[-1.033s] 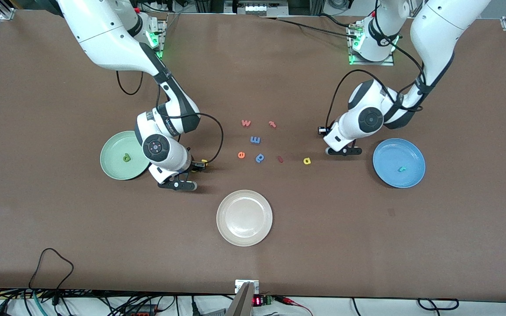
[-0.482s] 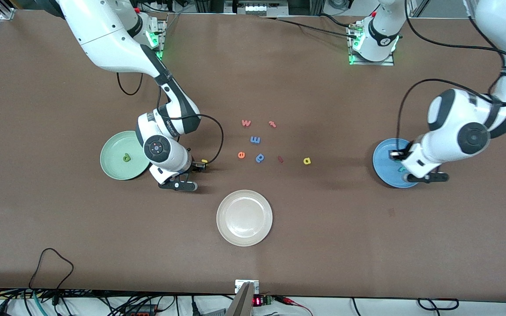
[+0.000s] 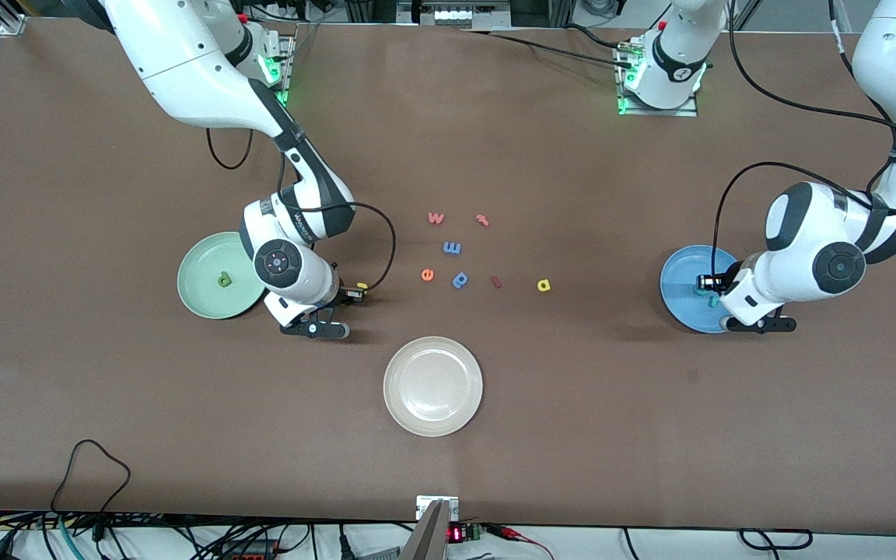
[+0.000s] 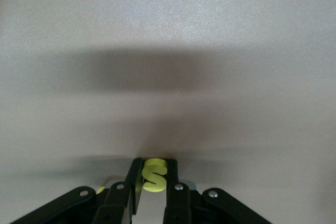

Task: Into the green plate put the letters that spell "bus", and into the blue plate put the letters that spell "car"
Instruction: 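Drop the cyan c on the blue plate while the right gripper places s, then grasp a yellow letter with the left gripper while the right gripper grasps c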

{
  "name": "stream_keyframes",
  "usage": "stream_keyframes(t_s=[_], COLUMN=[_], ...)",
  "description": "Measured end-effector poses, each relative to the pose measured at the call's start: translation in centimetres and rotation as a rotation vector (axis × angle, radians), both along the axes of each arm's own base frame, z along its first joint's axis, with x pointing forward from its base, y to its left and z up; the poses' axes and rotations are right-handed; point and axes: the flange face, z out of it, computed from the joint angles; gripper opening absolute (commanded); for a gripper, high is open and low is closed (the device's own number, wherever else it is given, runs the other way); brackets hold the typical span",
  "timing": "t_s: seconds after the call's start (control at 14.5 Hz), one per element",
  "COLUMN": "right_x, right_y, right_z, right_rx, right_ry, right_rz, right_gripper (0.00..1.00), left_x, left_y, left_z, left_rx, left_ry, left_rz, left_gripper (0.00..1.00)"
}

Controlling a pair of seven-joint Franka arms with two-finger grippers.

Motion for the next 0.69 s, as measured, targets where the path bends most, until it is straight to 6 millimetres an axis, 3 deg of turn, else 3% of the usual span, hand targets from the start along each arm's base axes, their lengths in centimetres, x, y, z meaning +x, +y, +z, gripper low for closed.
stream_keyframes(t_s=[0.14,0.28,0.48,0.69], right_x=[0.1,0.7,2.2,3.0], right_y=[-0.2,-1.3,-4.8,-10.7], right_z=[0.1,0.6,4.2,7.8], right_rx=[-0.003,-0.024,-0.078,-0.099], right_ry=[-0.003,0.001,0.031,0.106], right_rz=[0.001,-0.006,-0.003,0.028], right_gripper=[0.0,0.0,0.0,0.0], left_x=[1.0,2.1,2.2,1.8], left_y=[-1.3,-4.1,-12.4,-21.9], left_z=[1.8,4.1,5.0,5.0], left_rx=[-0.007,-0.015,-0.004,-0.012], left_ry=[-0.039,-0.077,-0.098,-0.11], left_rz=[-0.019,-0.045,-0.013,0.047], left_gripper=[0.54,0.48,0.47,0.47])
